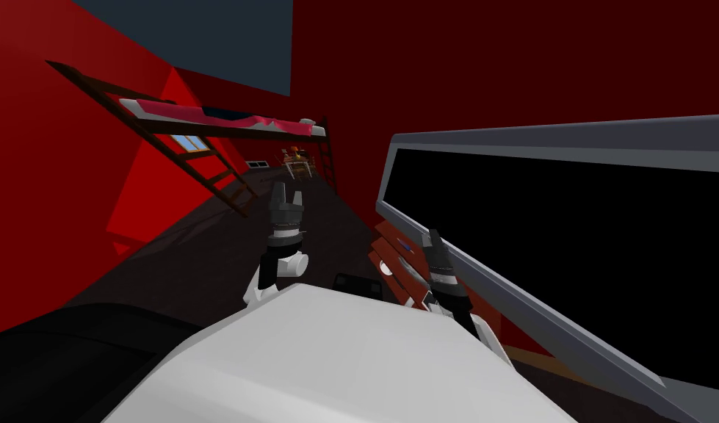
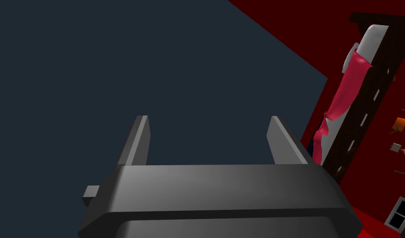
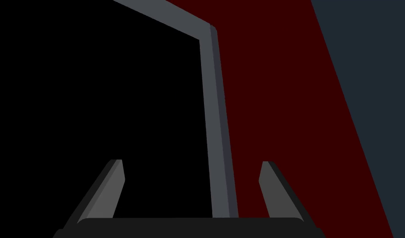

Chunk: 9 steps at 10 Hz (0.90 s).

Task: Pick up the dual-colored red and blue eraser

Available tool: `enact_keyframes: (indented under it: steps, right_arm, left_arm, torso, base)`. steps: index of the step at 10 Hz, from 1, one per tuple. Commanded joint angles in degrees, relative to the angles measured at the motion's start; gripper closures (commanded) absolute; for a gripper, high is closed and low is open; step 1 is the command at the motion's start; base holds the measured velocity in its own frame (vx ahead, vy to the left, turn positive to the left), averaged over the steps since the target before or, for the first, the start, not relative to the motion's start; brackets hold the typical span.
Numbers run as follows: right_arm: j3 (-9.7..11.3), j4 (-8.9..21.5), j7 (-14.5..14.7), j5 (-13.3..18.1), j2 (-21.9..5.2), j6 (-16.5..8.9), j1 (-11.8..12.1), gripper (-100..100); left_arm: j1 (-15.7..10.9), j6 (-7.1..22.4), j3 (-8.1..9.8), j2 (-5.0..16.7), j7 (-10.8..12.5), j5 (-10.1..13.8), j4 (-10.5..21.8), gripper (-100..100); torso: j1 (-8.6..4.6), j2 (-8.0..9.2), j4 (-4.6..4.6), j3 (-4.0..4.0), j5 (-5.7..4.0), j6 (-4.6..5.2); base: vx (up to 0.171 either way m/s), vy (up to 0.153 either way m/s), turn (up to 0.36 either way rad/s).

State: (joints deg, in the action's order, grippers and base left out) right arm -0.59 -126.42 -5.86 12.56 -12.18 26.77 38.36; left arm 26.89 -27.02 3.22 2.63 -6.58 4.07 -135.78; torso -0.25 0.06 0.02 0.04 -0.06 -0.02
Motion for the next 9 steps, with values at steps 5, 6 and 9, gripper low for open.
enact_keyframes:
  steps: [5,6,9]
  right_arm:
    - [-0.63,3.81,-0.98,7.75,-2.28,-1.85,5.31,-100]
    - [-1.12,5.78,-1.50,9.61,-3.21,-2.67,7.11,-100]
    - [-1.61,7.80,-2.02,13.82,-4.06,-3.49,8.97,-100]
  left_arm:
    - [0.00,0.00,0.00,0.00,0.00,0.00,0.00,0]
    - [0.01,0.00,0.00,0.00,0.00,0.00,0.00,0]
    - [0.00,0.00,0.00,0.00,0.00,0.00,0.00,0]
  torso:
    - [0.01,0.00,0.00,0.00,0.01,0.01]
    - [0.06,-0.02,0.00,-0.01,0.01,0.04]
    - [0.05,-0.02,0.00,-0.01,0.01,0.01]
  base:
    - [-0.023,-0.047,0.111]
    - [-0.023,-0.042,0.163]
    - [-0.019,-0.040,0.130]
